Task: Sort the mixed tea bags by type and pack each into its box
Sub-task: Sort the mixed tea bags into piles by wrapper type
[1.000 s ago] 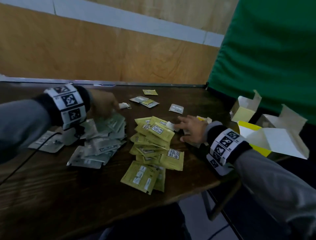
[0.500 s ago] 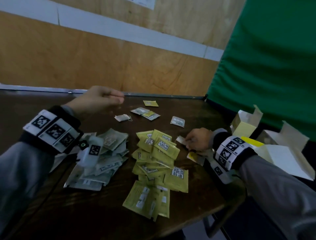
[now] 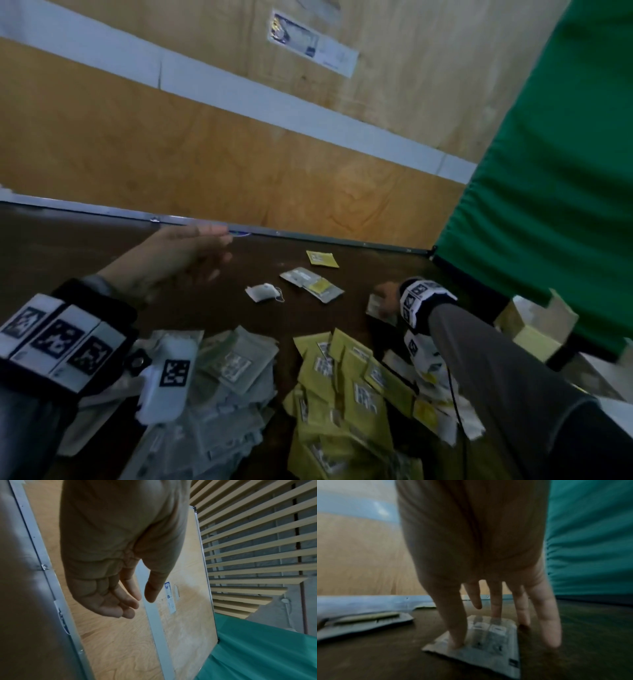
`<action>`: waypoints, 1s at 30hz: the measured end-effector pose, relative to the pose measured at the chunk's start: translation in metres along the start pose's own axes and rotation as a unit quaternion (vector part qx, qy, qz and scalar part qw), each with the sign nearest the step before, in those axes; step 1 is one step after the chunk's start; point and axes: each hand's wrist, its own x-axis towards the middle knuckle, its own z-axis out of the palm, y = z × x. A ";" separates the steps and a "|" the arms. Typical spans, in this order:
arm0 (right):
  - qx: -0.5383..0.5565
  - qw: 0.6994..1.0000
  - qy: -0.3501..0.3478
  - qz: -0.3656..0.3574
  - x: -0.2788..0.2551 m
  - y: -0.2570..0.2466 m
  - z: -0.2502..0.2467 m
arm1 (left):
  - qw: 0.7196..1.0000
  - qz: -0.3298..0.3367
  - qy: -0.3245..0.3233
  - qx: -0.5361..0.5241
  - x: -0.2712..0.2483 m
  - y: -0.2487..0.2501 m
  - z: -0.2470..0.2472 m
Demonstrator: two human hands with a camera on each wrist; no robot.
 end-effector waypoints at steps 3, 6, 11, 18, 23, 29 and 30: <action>0.019 1.000 0.006 0.003 -0.002 -0.009 -0.004 | 0.999 -0.024 0.016 -0.033 0.007 -0.005 -0.003; 0.052 0.998 -0.016 0.020 0.000 -0.006 -0.006 | 0.998 -0.046 0.015 -0.050 0.010 -0.012 -0.002; 0.123 0.987 0.057 -0.081 -0.037 -0.025 -0.039 | 0.997 -0.075 0.005 -0.027 0.010 -0.016 0.005; 0.418 0.831 0.123 -0.346 -0.141 -0.124 -0.103 | 0.999 -0.024 -0.043 -0.005 -0.001 -0.014 0.030; 0.439 0.850 0.011 -0.293 -0.125 -0.157 -0.111 | 0.994 0.014 0.010 0.108 -0.003 -0.008 0.023; 0.188 0.982 -0.020 -0.002 -0.042 -0.139 -0.075 | 0.996 -0.010 0.025 0.090 0.000 -0.007 0.015; 0.208 0.977 -0.041 -0.007 -0.037 -0.143 -0.067 | 0.996 -0.011 0.024 0.086 0.000 -0.007 0.015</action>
